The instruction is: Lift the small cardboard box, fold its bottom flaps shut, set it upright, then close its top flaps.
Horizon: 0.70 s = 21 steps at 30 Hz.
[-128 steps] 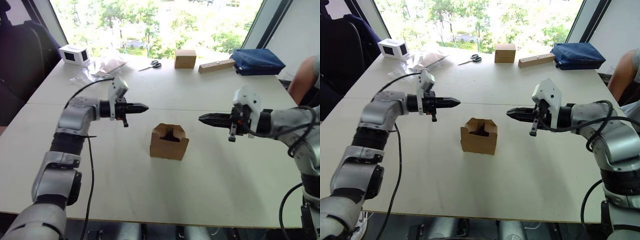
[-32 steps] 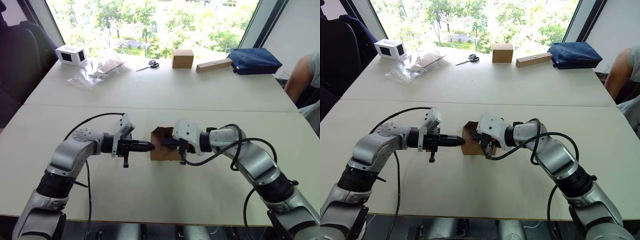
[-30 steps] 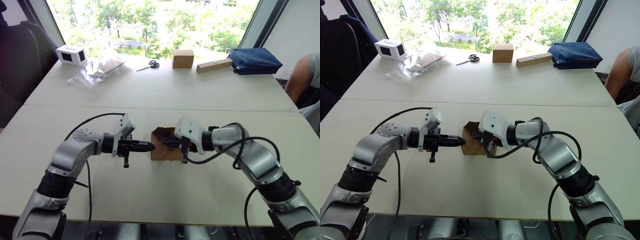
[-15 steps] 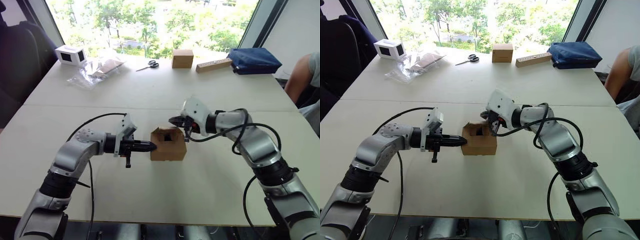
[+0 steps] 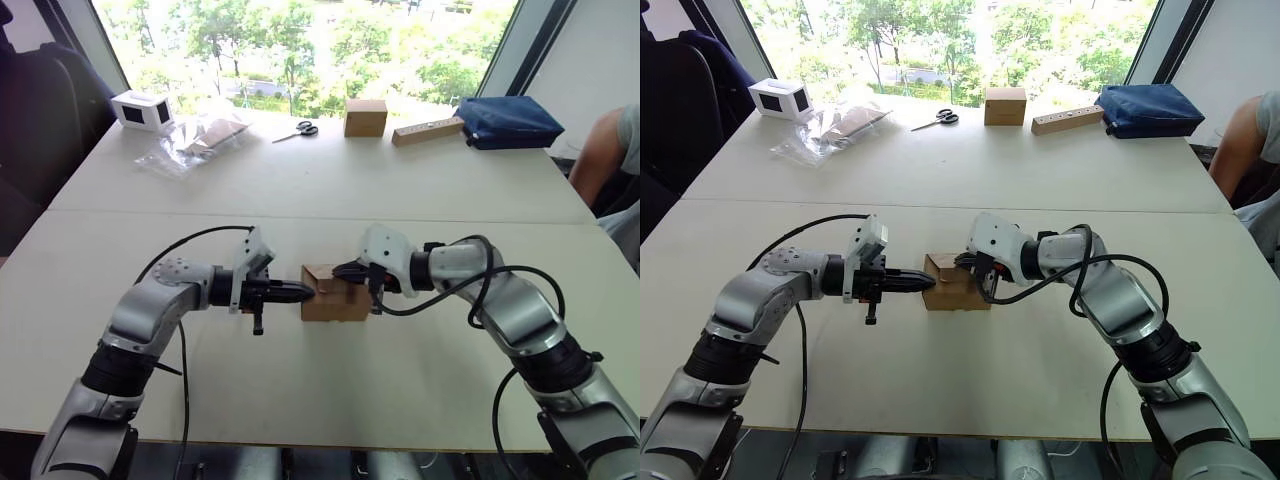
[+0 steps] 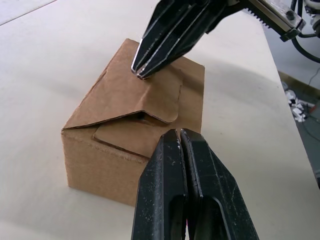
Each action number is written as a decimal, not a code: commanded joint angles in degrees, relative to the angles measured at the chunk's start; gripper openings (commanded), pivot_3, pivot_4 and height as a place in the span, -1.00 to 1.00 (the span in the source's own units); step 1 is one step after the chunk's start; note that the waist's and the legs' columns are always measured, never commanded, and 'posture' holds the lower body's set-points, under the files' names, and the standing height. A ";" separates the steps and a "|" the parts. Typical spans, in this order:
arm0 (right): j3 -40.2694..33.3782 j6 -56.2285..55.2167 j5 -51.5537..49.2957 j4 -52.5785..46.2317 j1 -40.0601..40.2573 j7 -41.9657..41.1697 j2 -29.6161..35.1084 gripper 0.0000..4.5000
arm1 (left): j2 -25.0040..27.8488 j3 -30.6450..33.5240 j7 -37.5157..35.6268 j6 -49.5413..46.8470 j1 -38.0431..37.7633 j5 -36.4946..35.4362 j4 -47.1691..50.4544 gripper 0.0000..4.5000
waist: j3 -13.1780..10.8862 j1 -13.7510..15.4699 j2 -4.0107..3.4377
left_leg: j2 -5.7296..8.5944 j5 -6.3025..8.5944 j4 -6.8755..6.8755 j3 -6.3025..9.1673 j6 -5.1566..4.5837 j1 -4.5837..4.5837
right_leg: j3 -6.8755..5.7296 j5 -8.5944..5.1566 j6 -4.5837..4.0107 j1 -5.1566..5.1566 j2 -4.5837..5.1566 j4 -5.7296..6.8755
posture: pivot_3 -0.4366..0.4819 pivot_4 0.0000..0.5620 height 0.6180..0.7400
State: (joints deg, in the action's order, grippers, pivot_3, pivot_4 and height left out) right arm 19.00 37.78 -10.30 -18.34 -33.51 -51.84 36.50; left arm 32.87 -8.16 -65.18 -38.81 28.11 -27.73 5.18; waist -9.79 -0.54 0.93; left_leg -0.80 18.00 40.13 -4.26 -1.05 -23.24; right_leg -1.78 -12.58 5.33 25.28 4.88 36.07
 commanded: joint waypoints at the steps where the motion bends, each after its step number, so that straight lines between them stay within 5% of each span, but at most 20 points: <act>1: -0.73 -1.61 1.11 0.52 -0.09 0.82 -0.09 -1.00 | -1.48 3.29 1.22 -1.84 2.71 -3.38 -0.66 -0.97 | 0.00 0.02 0.00 | 0.00 0.00 0.00 0.00 0.00 0.00 | 0.00 0.00 0.00 0.00 0.00 0.00 | -0.05 -0.47 1.00; 7: -0.88 -2.06 1.12 1.26 -0.38 1.19 -0.58 -1.00 | -3.16 5.87 3.00 -3.70 5.49 -6.10 -1.96 -0.97 | 0.00 -0.07 0.00 | 0.00 0.00 0.00 0.01 0.01 0.00 | 0.00 0.00 0.00 0.00 -0.01 0.00 | -0.05 -0.47 1.00; 21: -6.40 1.11 -2.38 -4.50 -1.49 1.61 -0.04 -1.00 | -8.03 1.29 6.29 5.98 7.07 2.98 -10.99 -0.97 | 0.00 -0.02 0.00 | 0.05 -0.03 0.00 0.01 0.05 -0.01 | -0.01 0.00 0.00 0.00 -0.01 -0.01 | -0.05 -0.47 1.00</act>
State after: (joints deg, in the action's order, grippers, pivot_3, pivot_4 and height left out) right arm 15.23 38.25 -10.75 -19.11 -33.58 -49.92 35.96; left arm 24.85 -6.37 -58.52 -34.14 34.30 -25.21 -6.52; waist -9.79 -0.57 0.93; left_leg -0.76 17.98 40.13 -4.26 -1.03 -23.25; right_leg -1.78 -12.57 5.33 25.28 4.88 36.06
